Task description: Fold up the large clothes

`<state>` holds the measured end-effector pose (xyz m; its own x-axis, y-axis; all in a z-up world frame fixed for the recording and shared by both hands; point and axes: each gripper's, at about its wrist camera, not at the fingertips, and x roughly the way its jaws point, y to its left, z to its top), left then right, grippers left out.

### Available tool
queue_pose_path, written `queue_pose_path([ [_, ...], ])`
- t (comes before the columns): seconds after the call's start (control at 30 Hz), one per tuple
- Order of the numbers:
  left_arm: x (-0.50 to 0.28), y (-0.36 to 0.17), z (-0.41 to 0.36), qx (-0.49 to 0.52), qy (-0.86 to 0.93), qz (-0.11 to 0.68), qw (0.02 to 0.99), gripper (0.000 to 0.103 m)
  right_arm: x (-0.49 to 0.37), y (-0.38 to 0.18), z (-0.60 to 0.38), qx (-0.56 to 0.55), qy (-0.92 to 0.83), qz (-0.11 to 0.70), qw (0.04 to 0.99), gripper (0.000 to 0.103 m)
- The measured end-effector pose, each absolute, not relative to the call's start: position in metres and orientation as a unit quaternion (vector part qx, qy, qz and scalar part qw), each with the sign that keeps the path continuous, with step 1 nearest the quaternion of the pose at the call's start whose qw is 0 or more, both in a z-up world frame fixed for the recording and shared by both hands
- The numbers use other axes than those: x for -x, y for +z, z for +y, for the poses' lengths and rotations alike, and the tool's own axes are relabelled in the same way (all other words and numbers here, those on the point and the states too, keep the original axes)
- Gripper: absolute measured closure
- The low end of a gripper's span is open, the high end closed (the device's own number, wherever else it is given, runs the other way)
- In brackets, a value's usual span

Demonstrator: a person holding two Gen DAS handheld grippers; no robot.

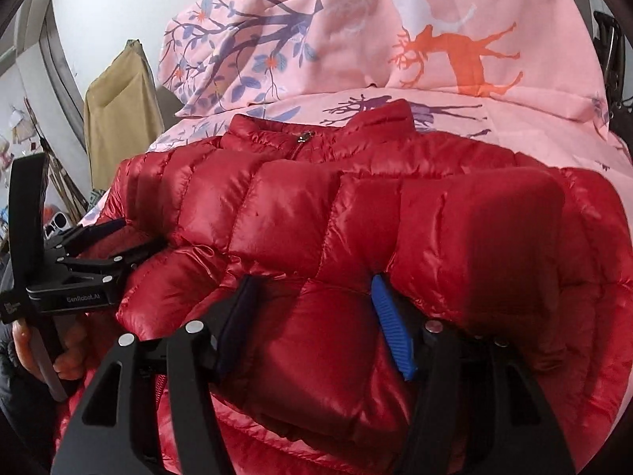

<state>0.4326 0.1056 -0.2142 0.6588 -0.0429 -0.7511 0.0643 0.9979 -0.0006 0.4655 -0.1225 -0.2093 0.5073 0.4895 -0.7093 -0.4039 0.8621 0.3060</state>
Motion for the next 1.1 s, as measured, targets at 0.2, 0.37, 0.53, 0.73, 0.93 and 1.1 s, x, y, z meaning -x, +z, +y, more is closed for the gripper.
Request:
queue_pose_path([
  [0.2,-0.394,-0.188,0.108,-0.004,-0.028,0.398,0.917,0.003,-0.433,-0.177,-0.141,-0.074,0.256,0.408,0.873,0.041],
  [0.37,-0.319,-0.161,0.105,0.007,-0.084,0.395,0.915,0.003,-0.358,-0.140,-0.157,-0.053,0.271,0.372,0.886,0.025],
  [0.53,-0.259,-0.181,0.100,0.006,-0.090,0.433,0.897,0.003,-0.297,-0.154,-0.164,-0.057,0.275,0.397,0.874,0.021],
  [0.73,-0.214,-0.208,0.110,0.038,-0.065,0.468,0.880,0.003,-0.240,-0.185,-0.184,-0.067,0.258,0.435,0.860,0.021],
  [0.93,-0.167,-0.211,0.124,0.056,-0.063,0.455,0.886,0.003,-0.198,-0.192,-0.226,-0.108,0.253,0.438,0.856,0.021],
  [1.1,-0.130,-0.194,0.148,0.093,-0.037,0.430,0.897,0.003,-0.166,-0.179,-0.274,-0.152,0.239,0.399,0.872,0.021],
])
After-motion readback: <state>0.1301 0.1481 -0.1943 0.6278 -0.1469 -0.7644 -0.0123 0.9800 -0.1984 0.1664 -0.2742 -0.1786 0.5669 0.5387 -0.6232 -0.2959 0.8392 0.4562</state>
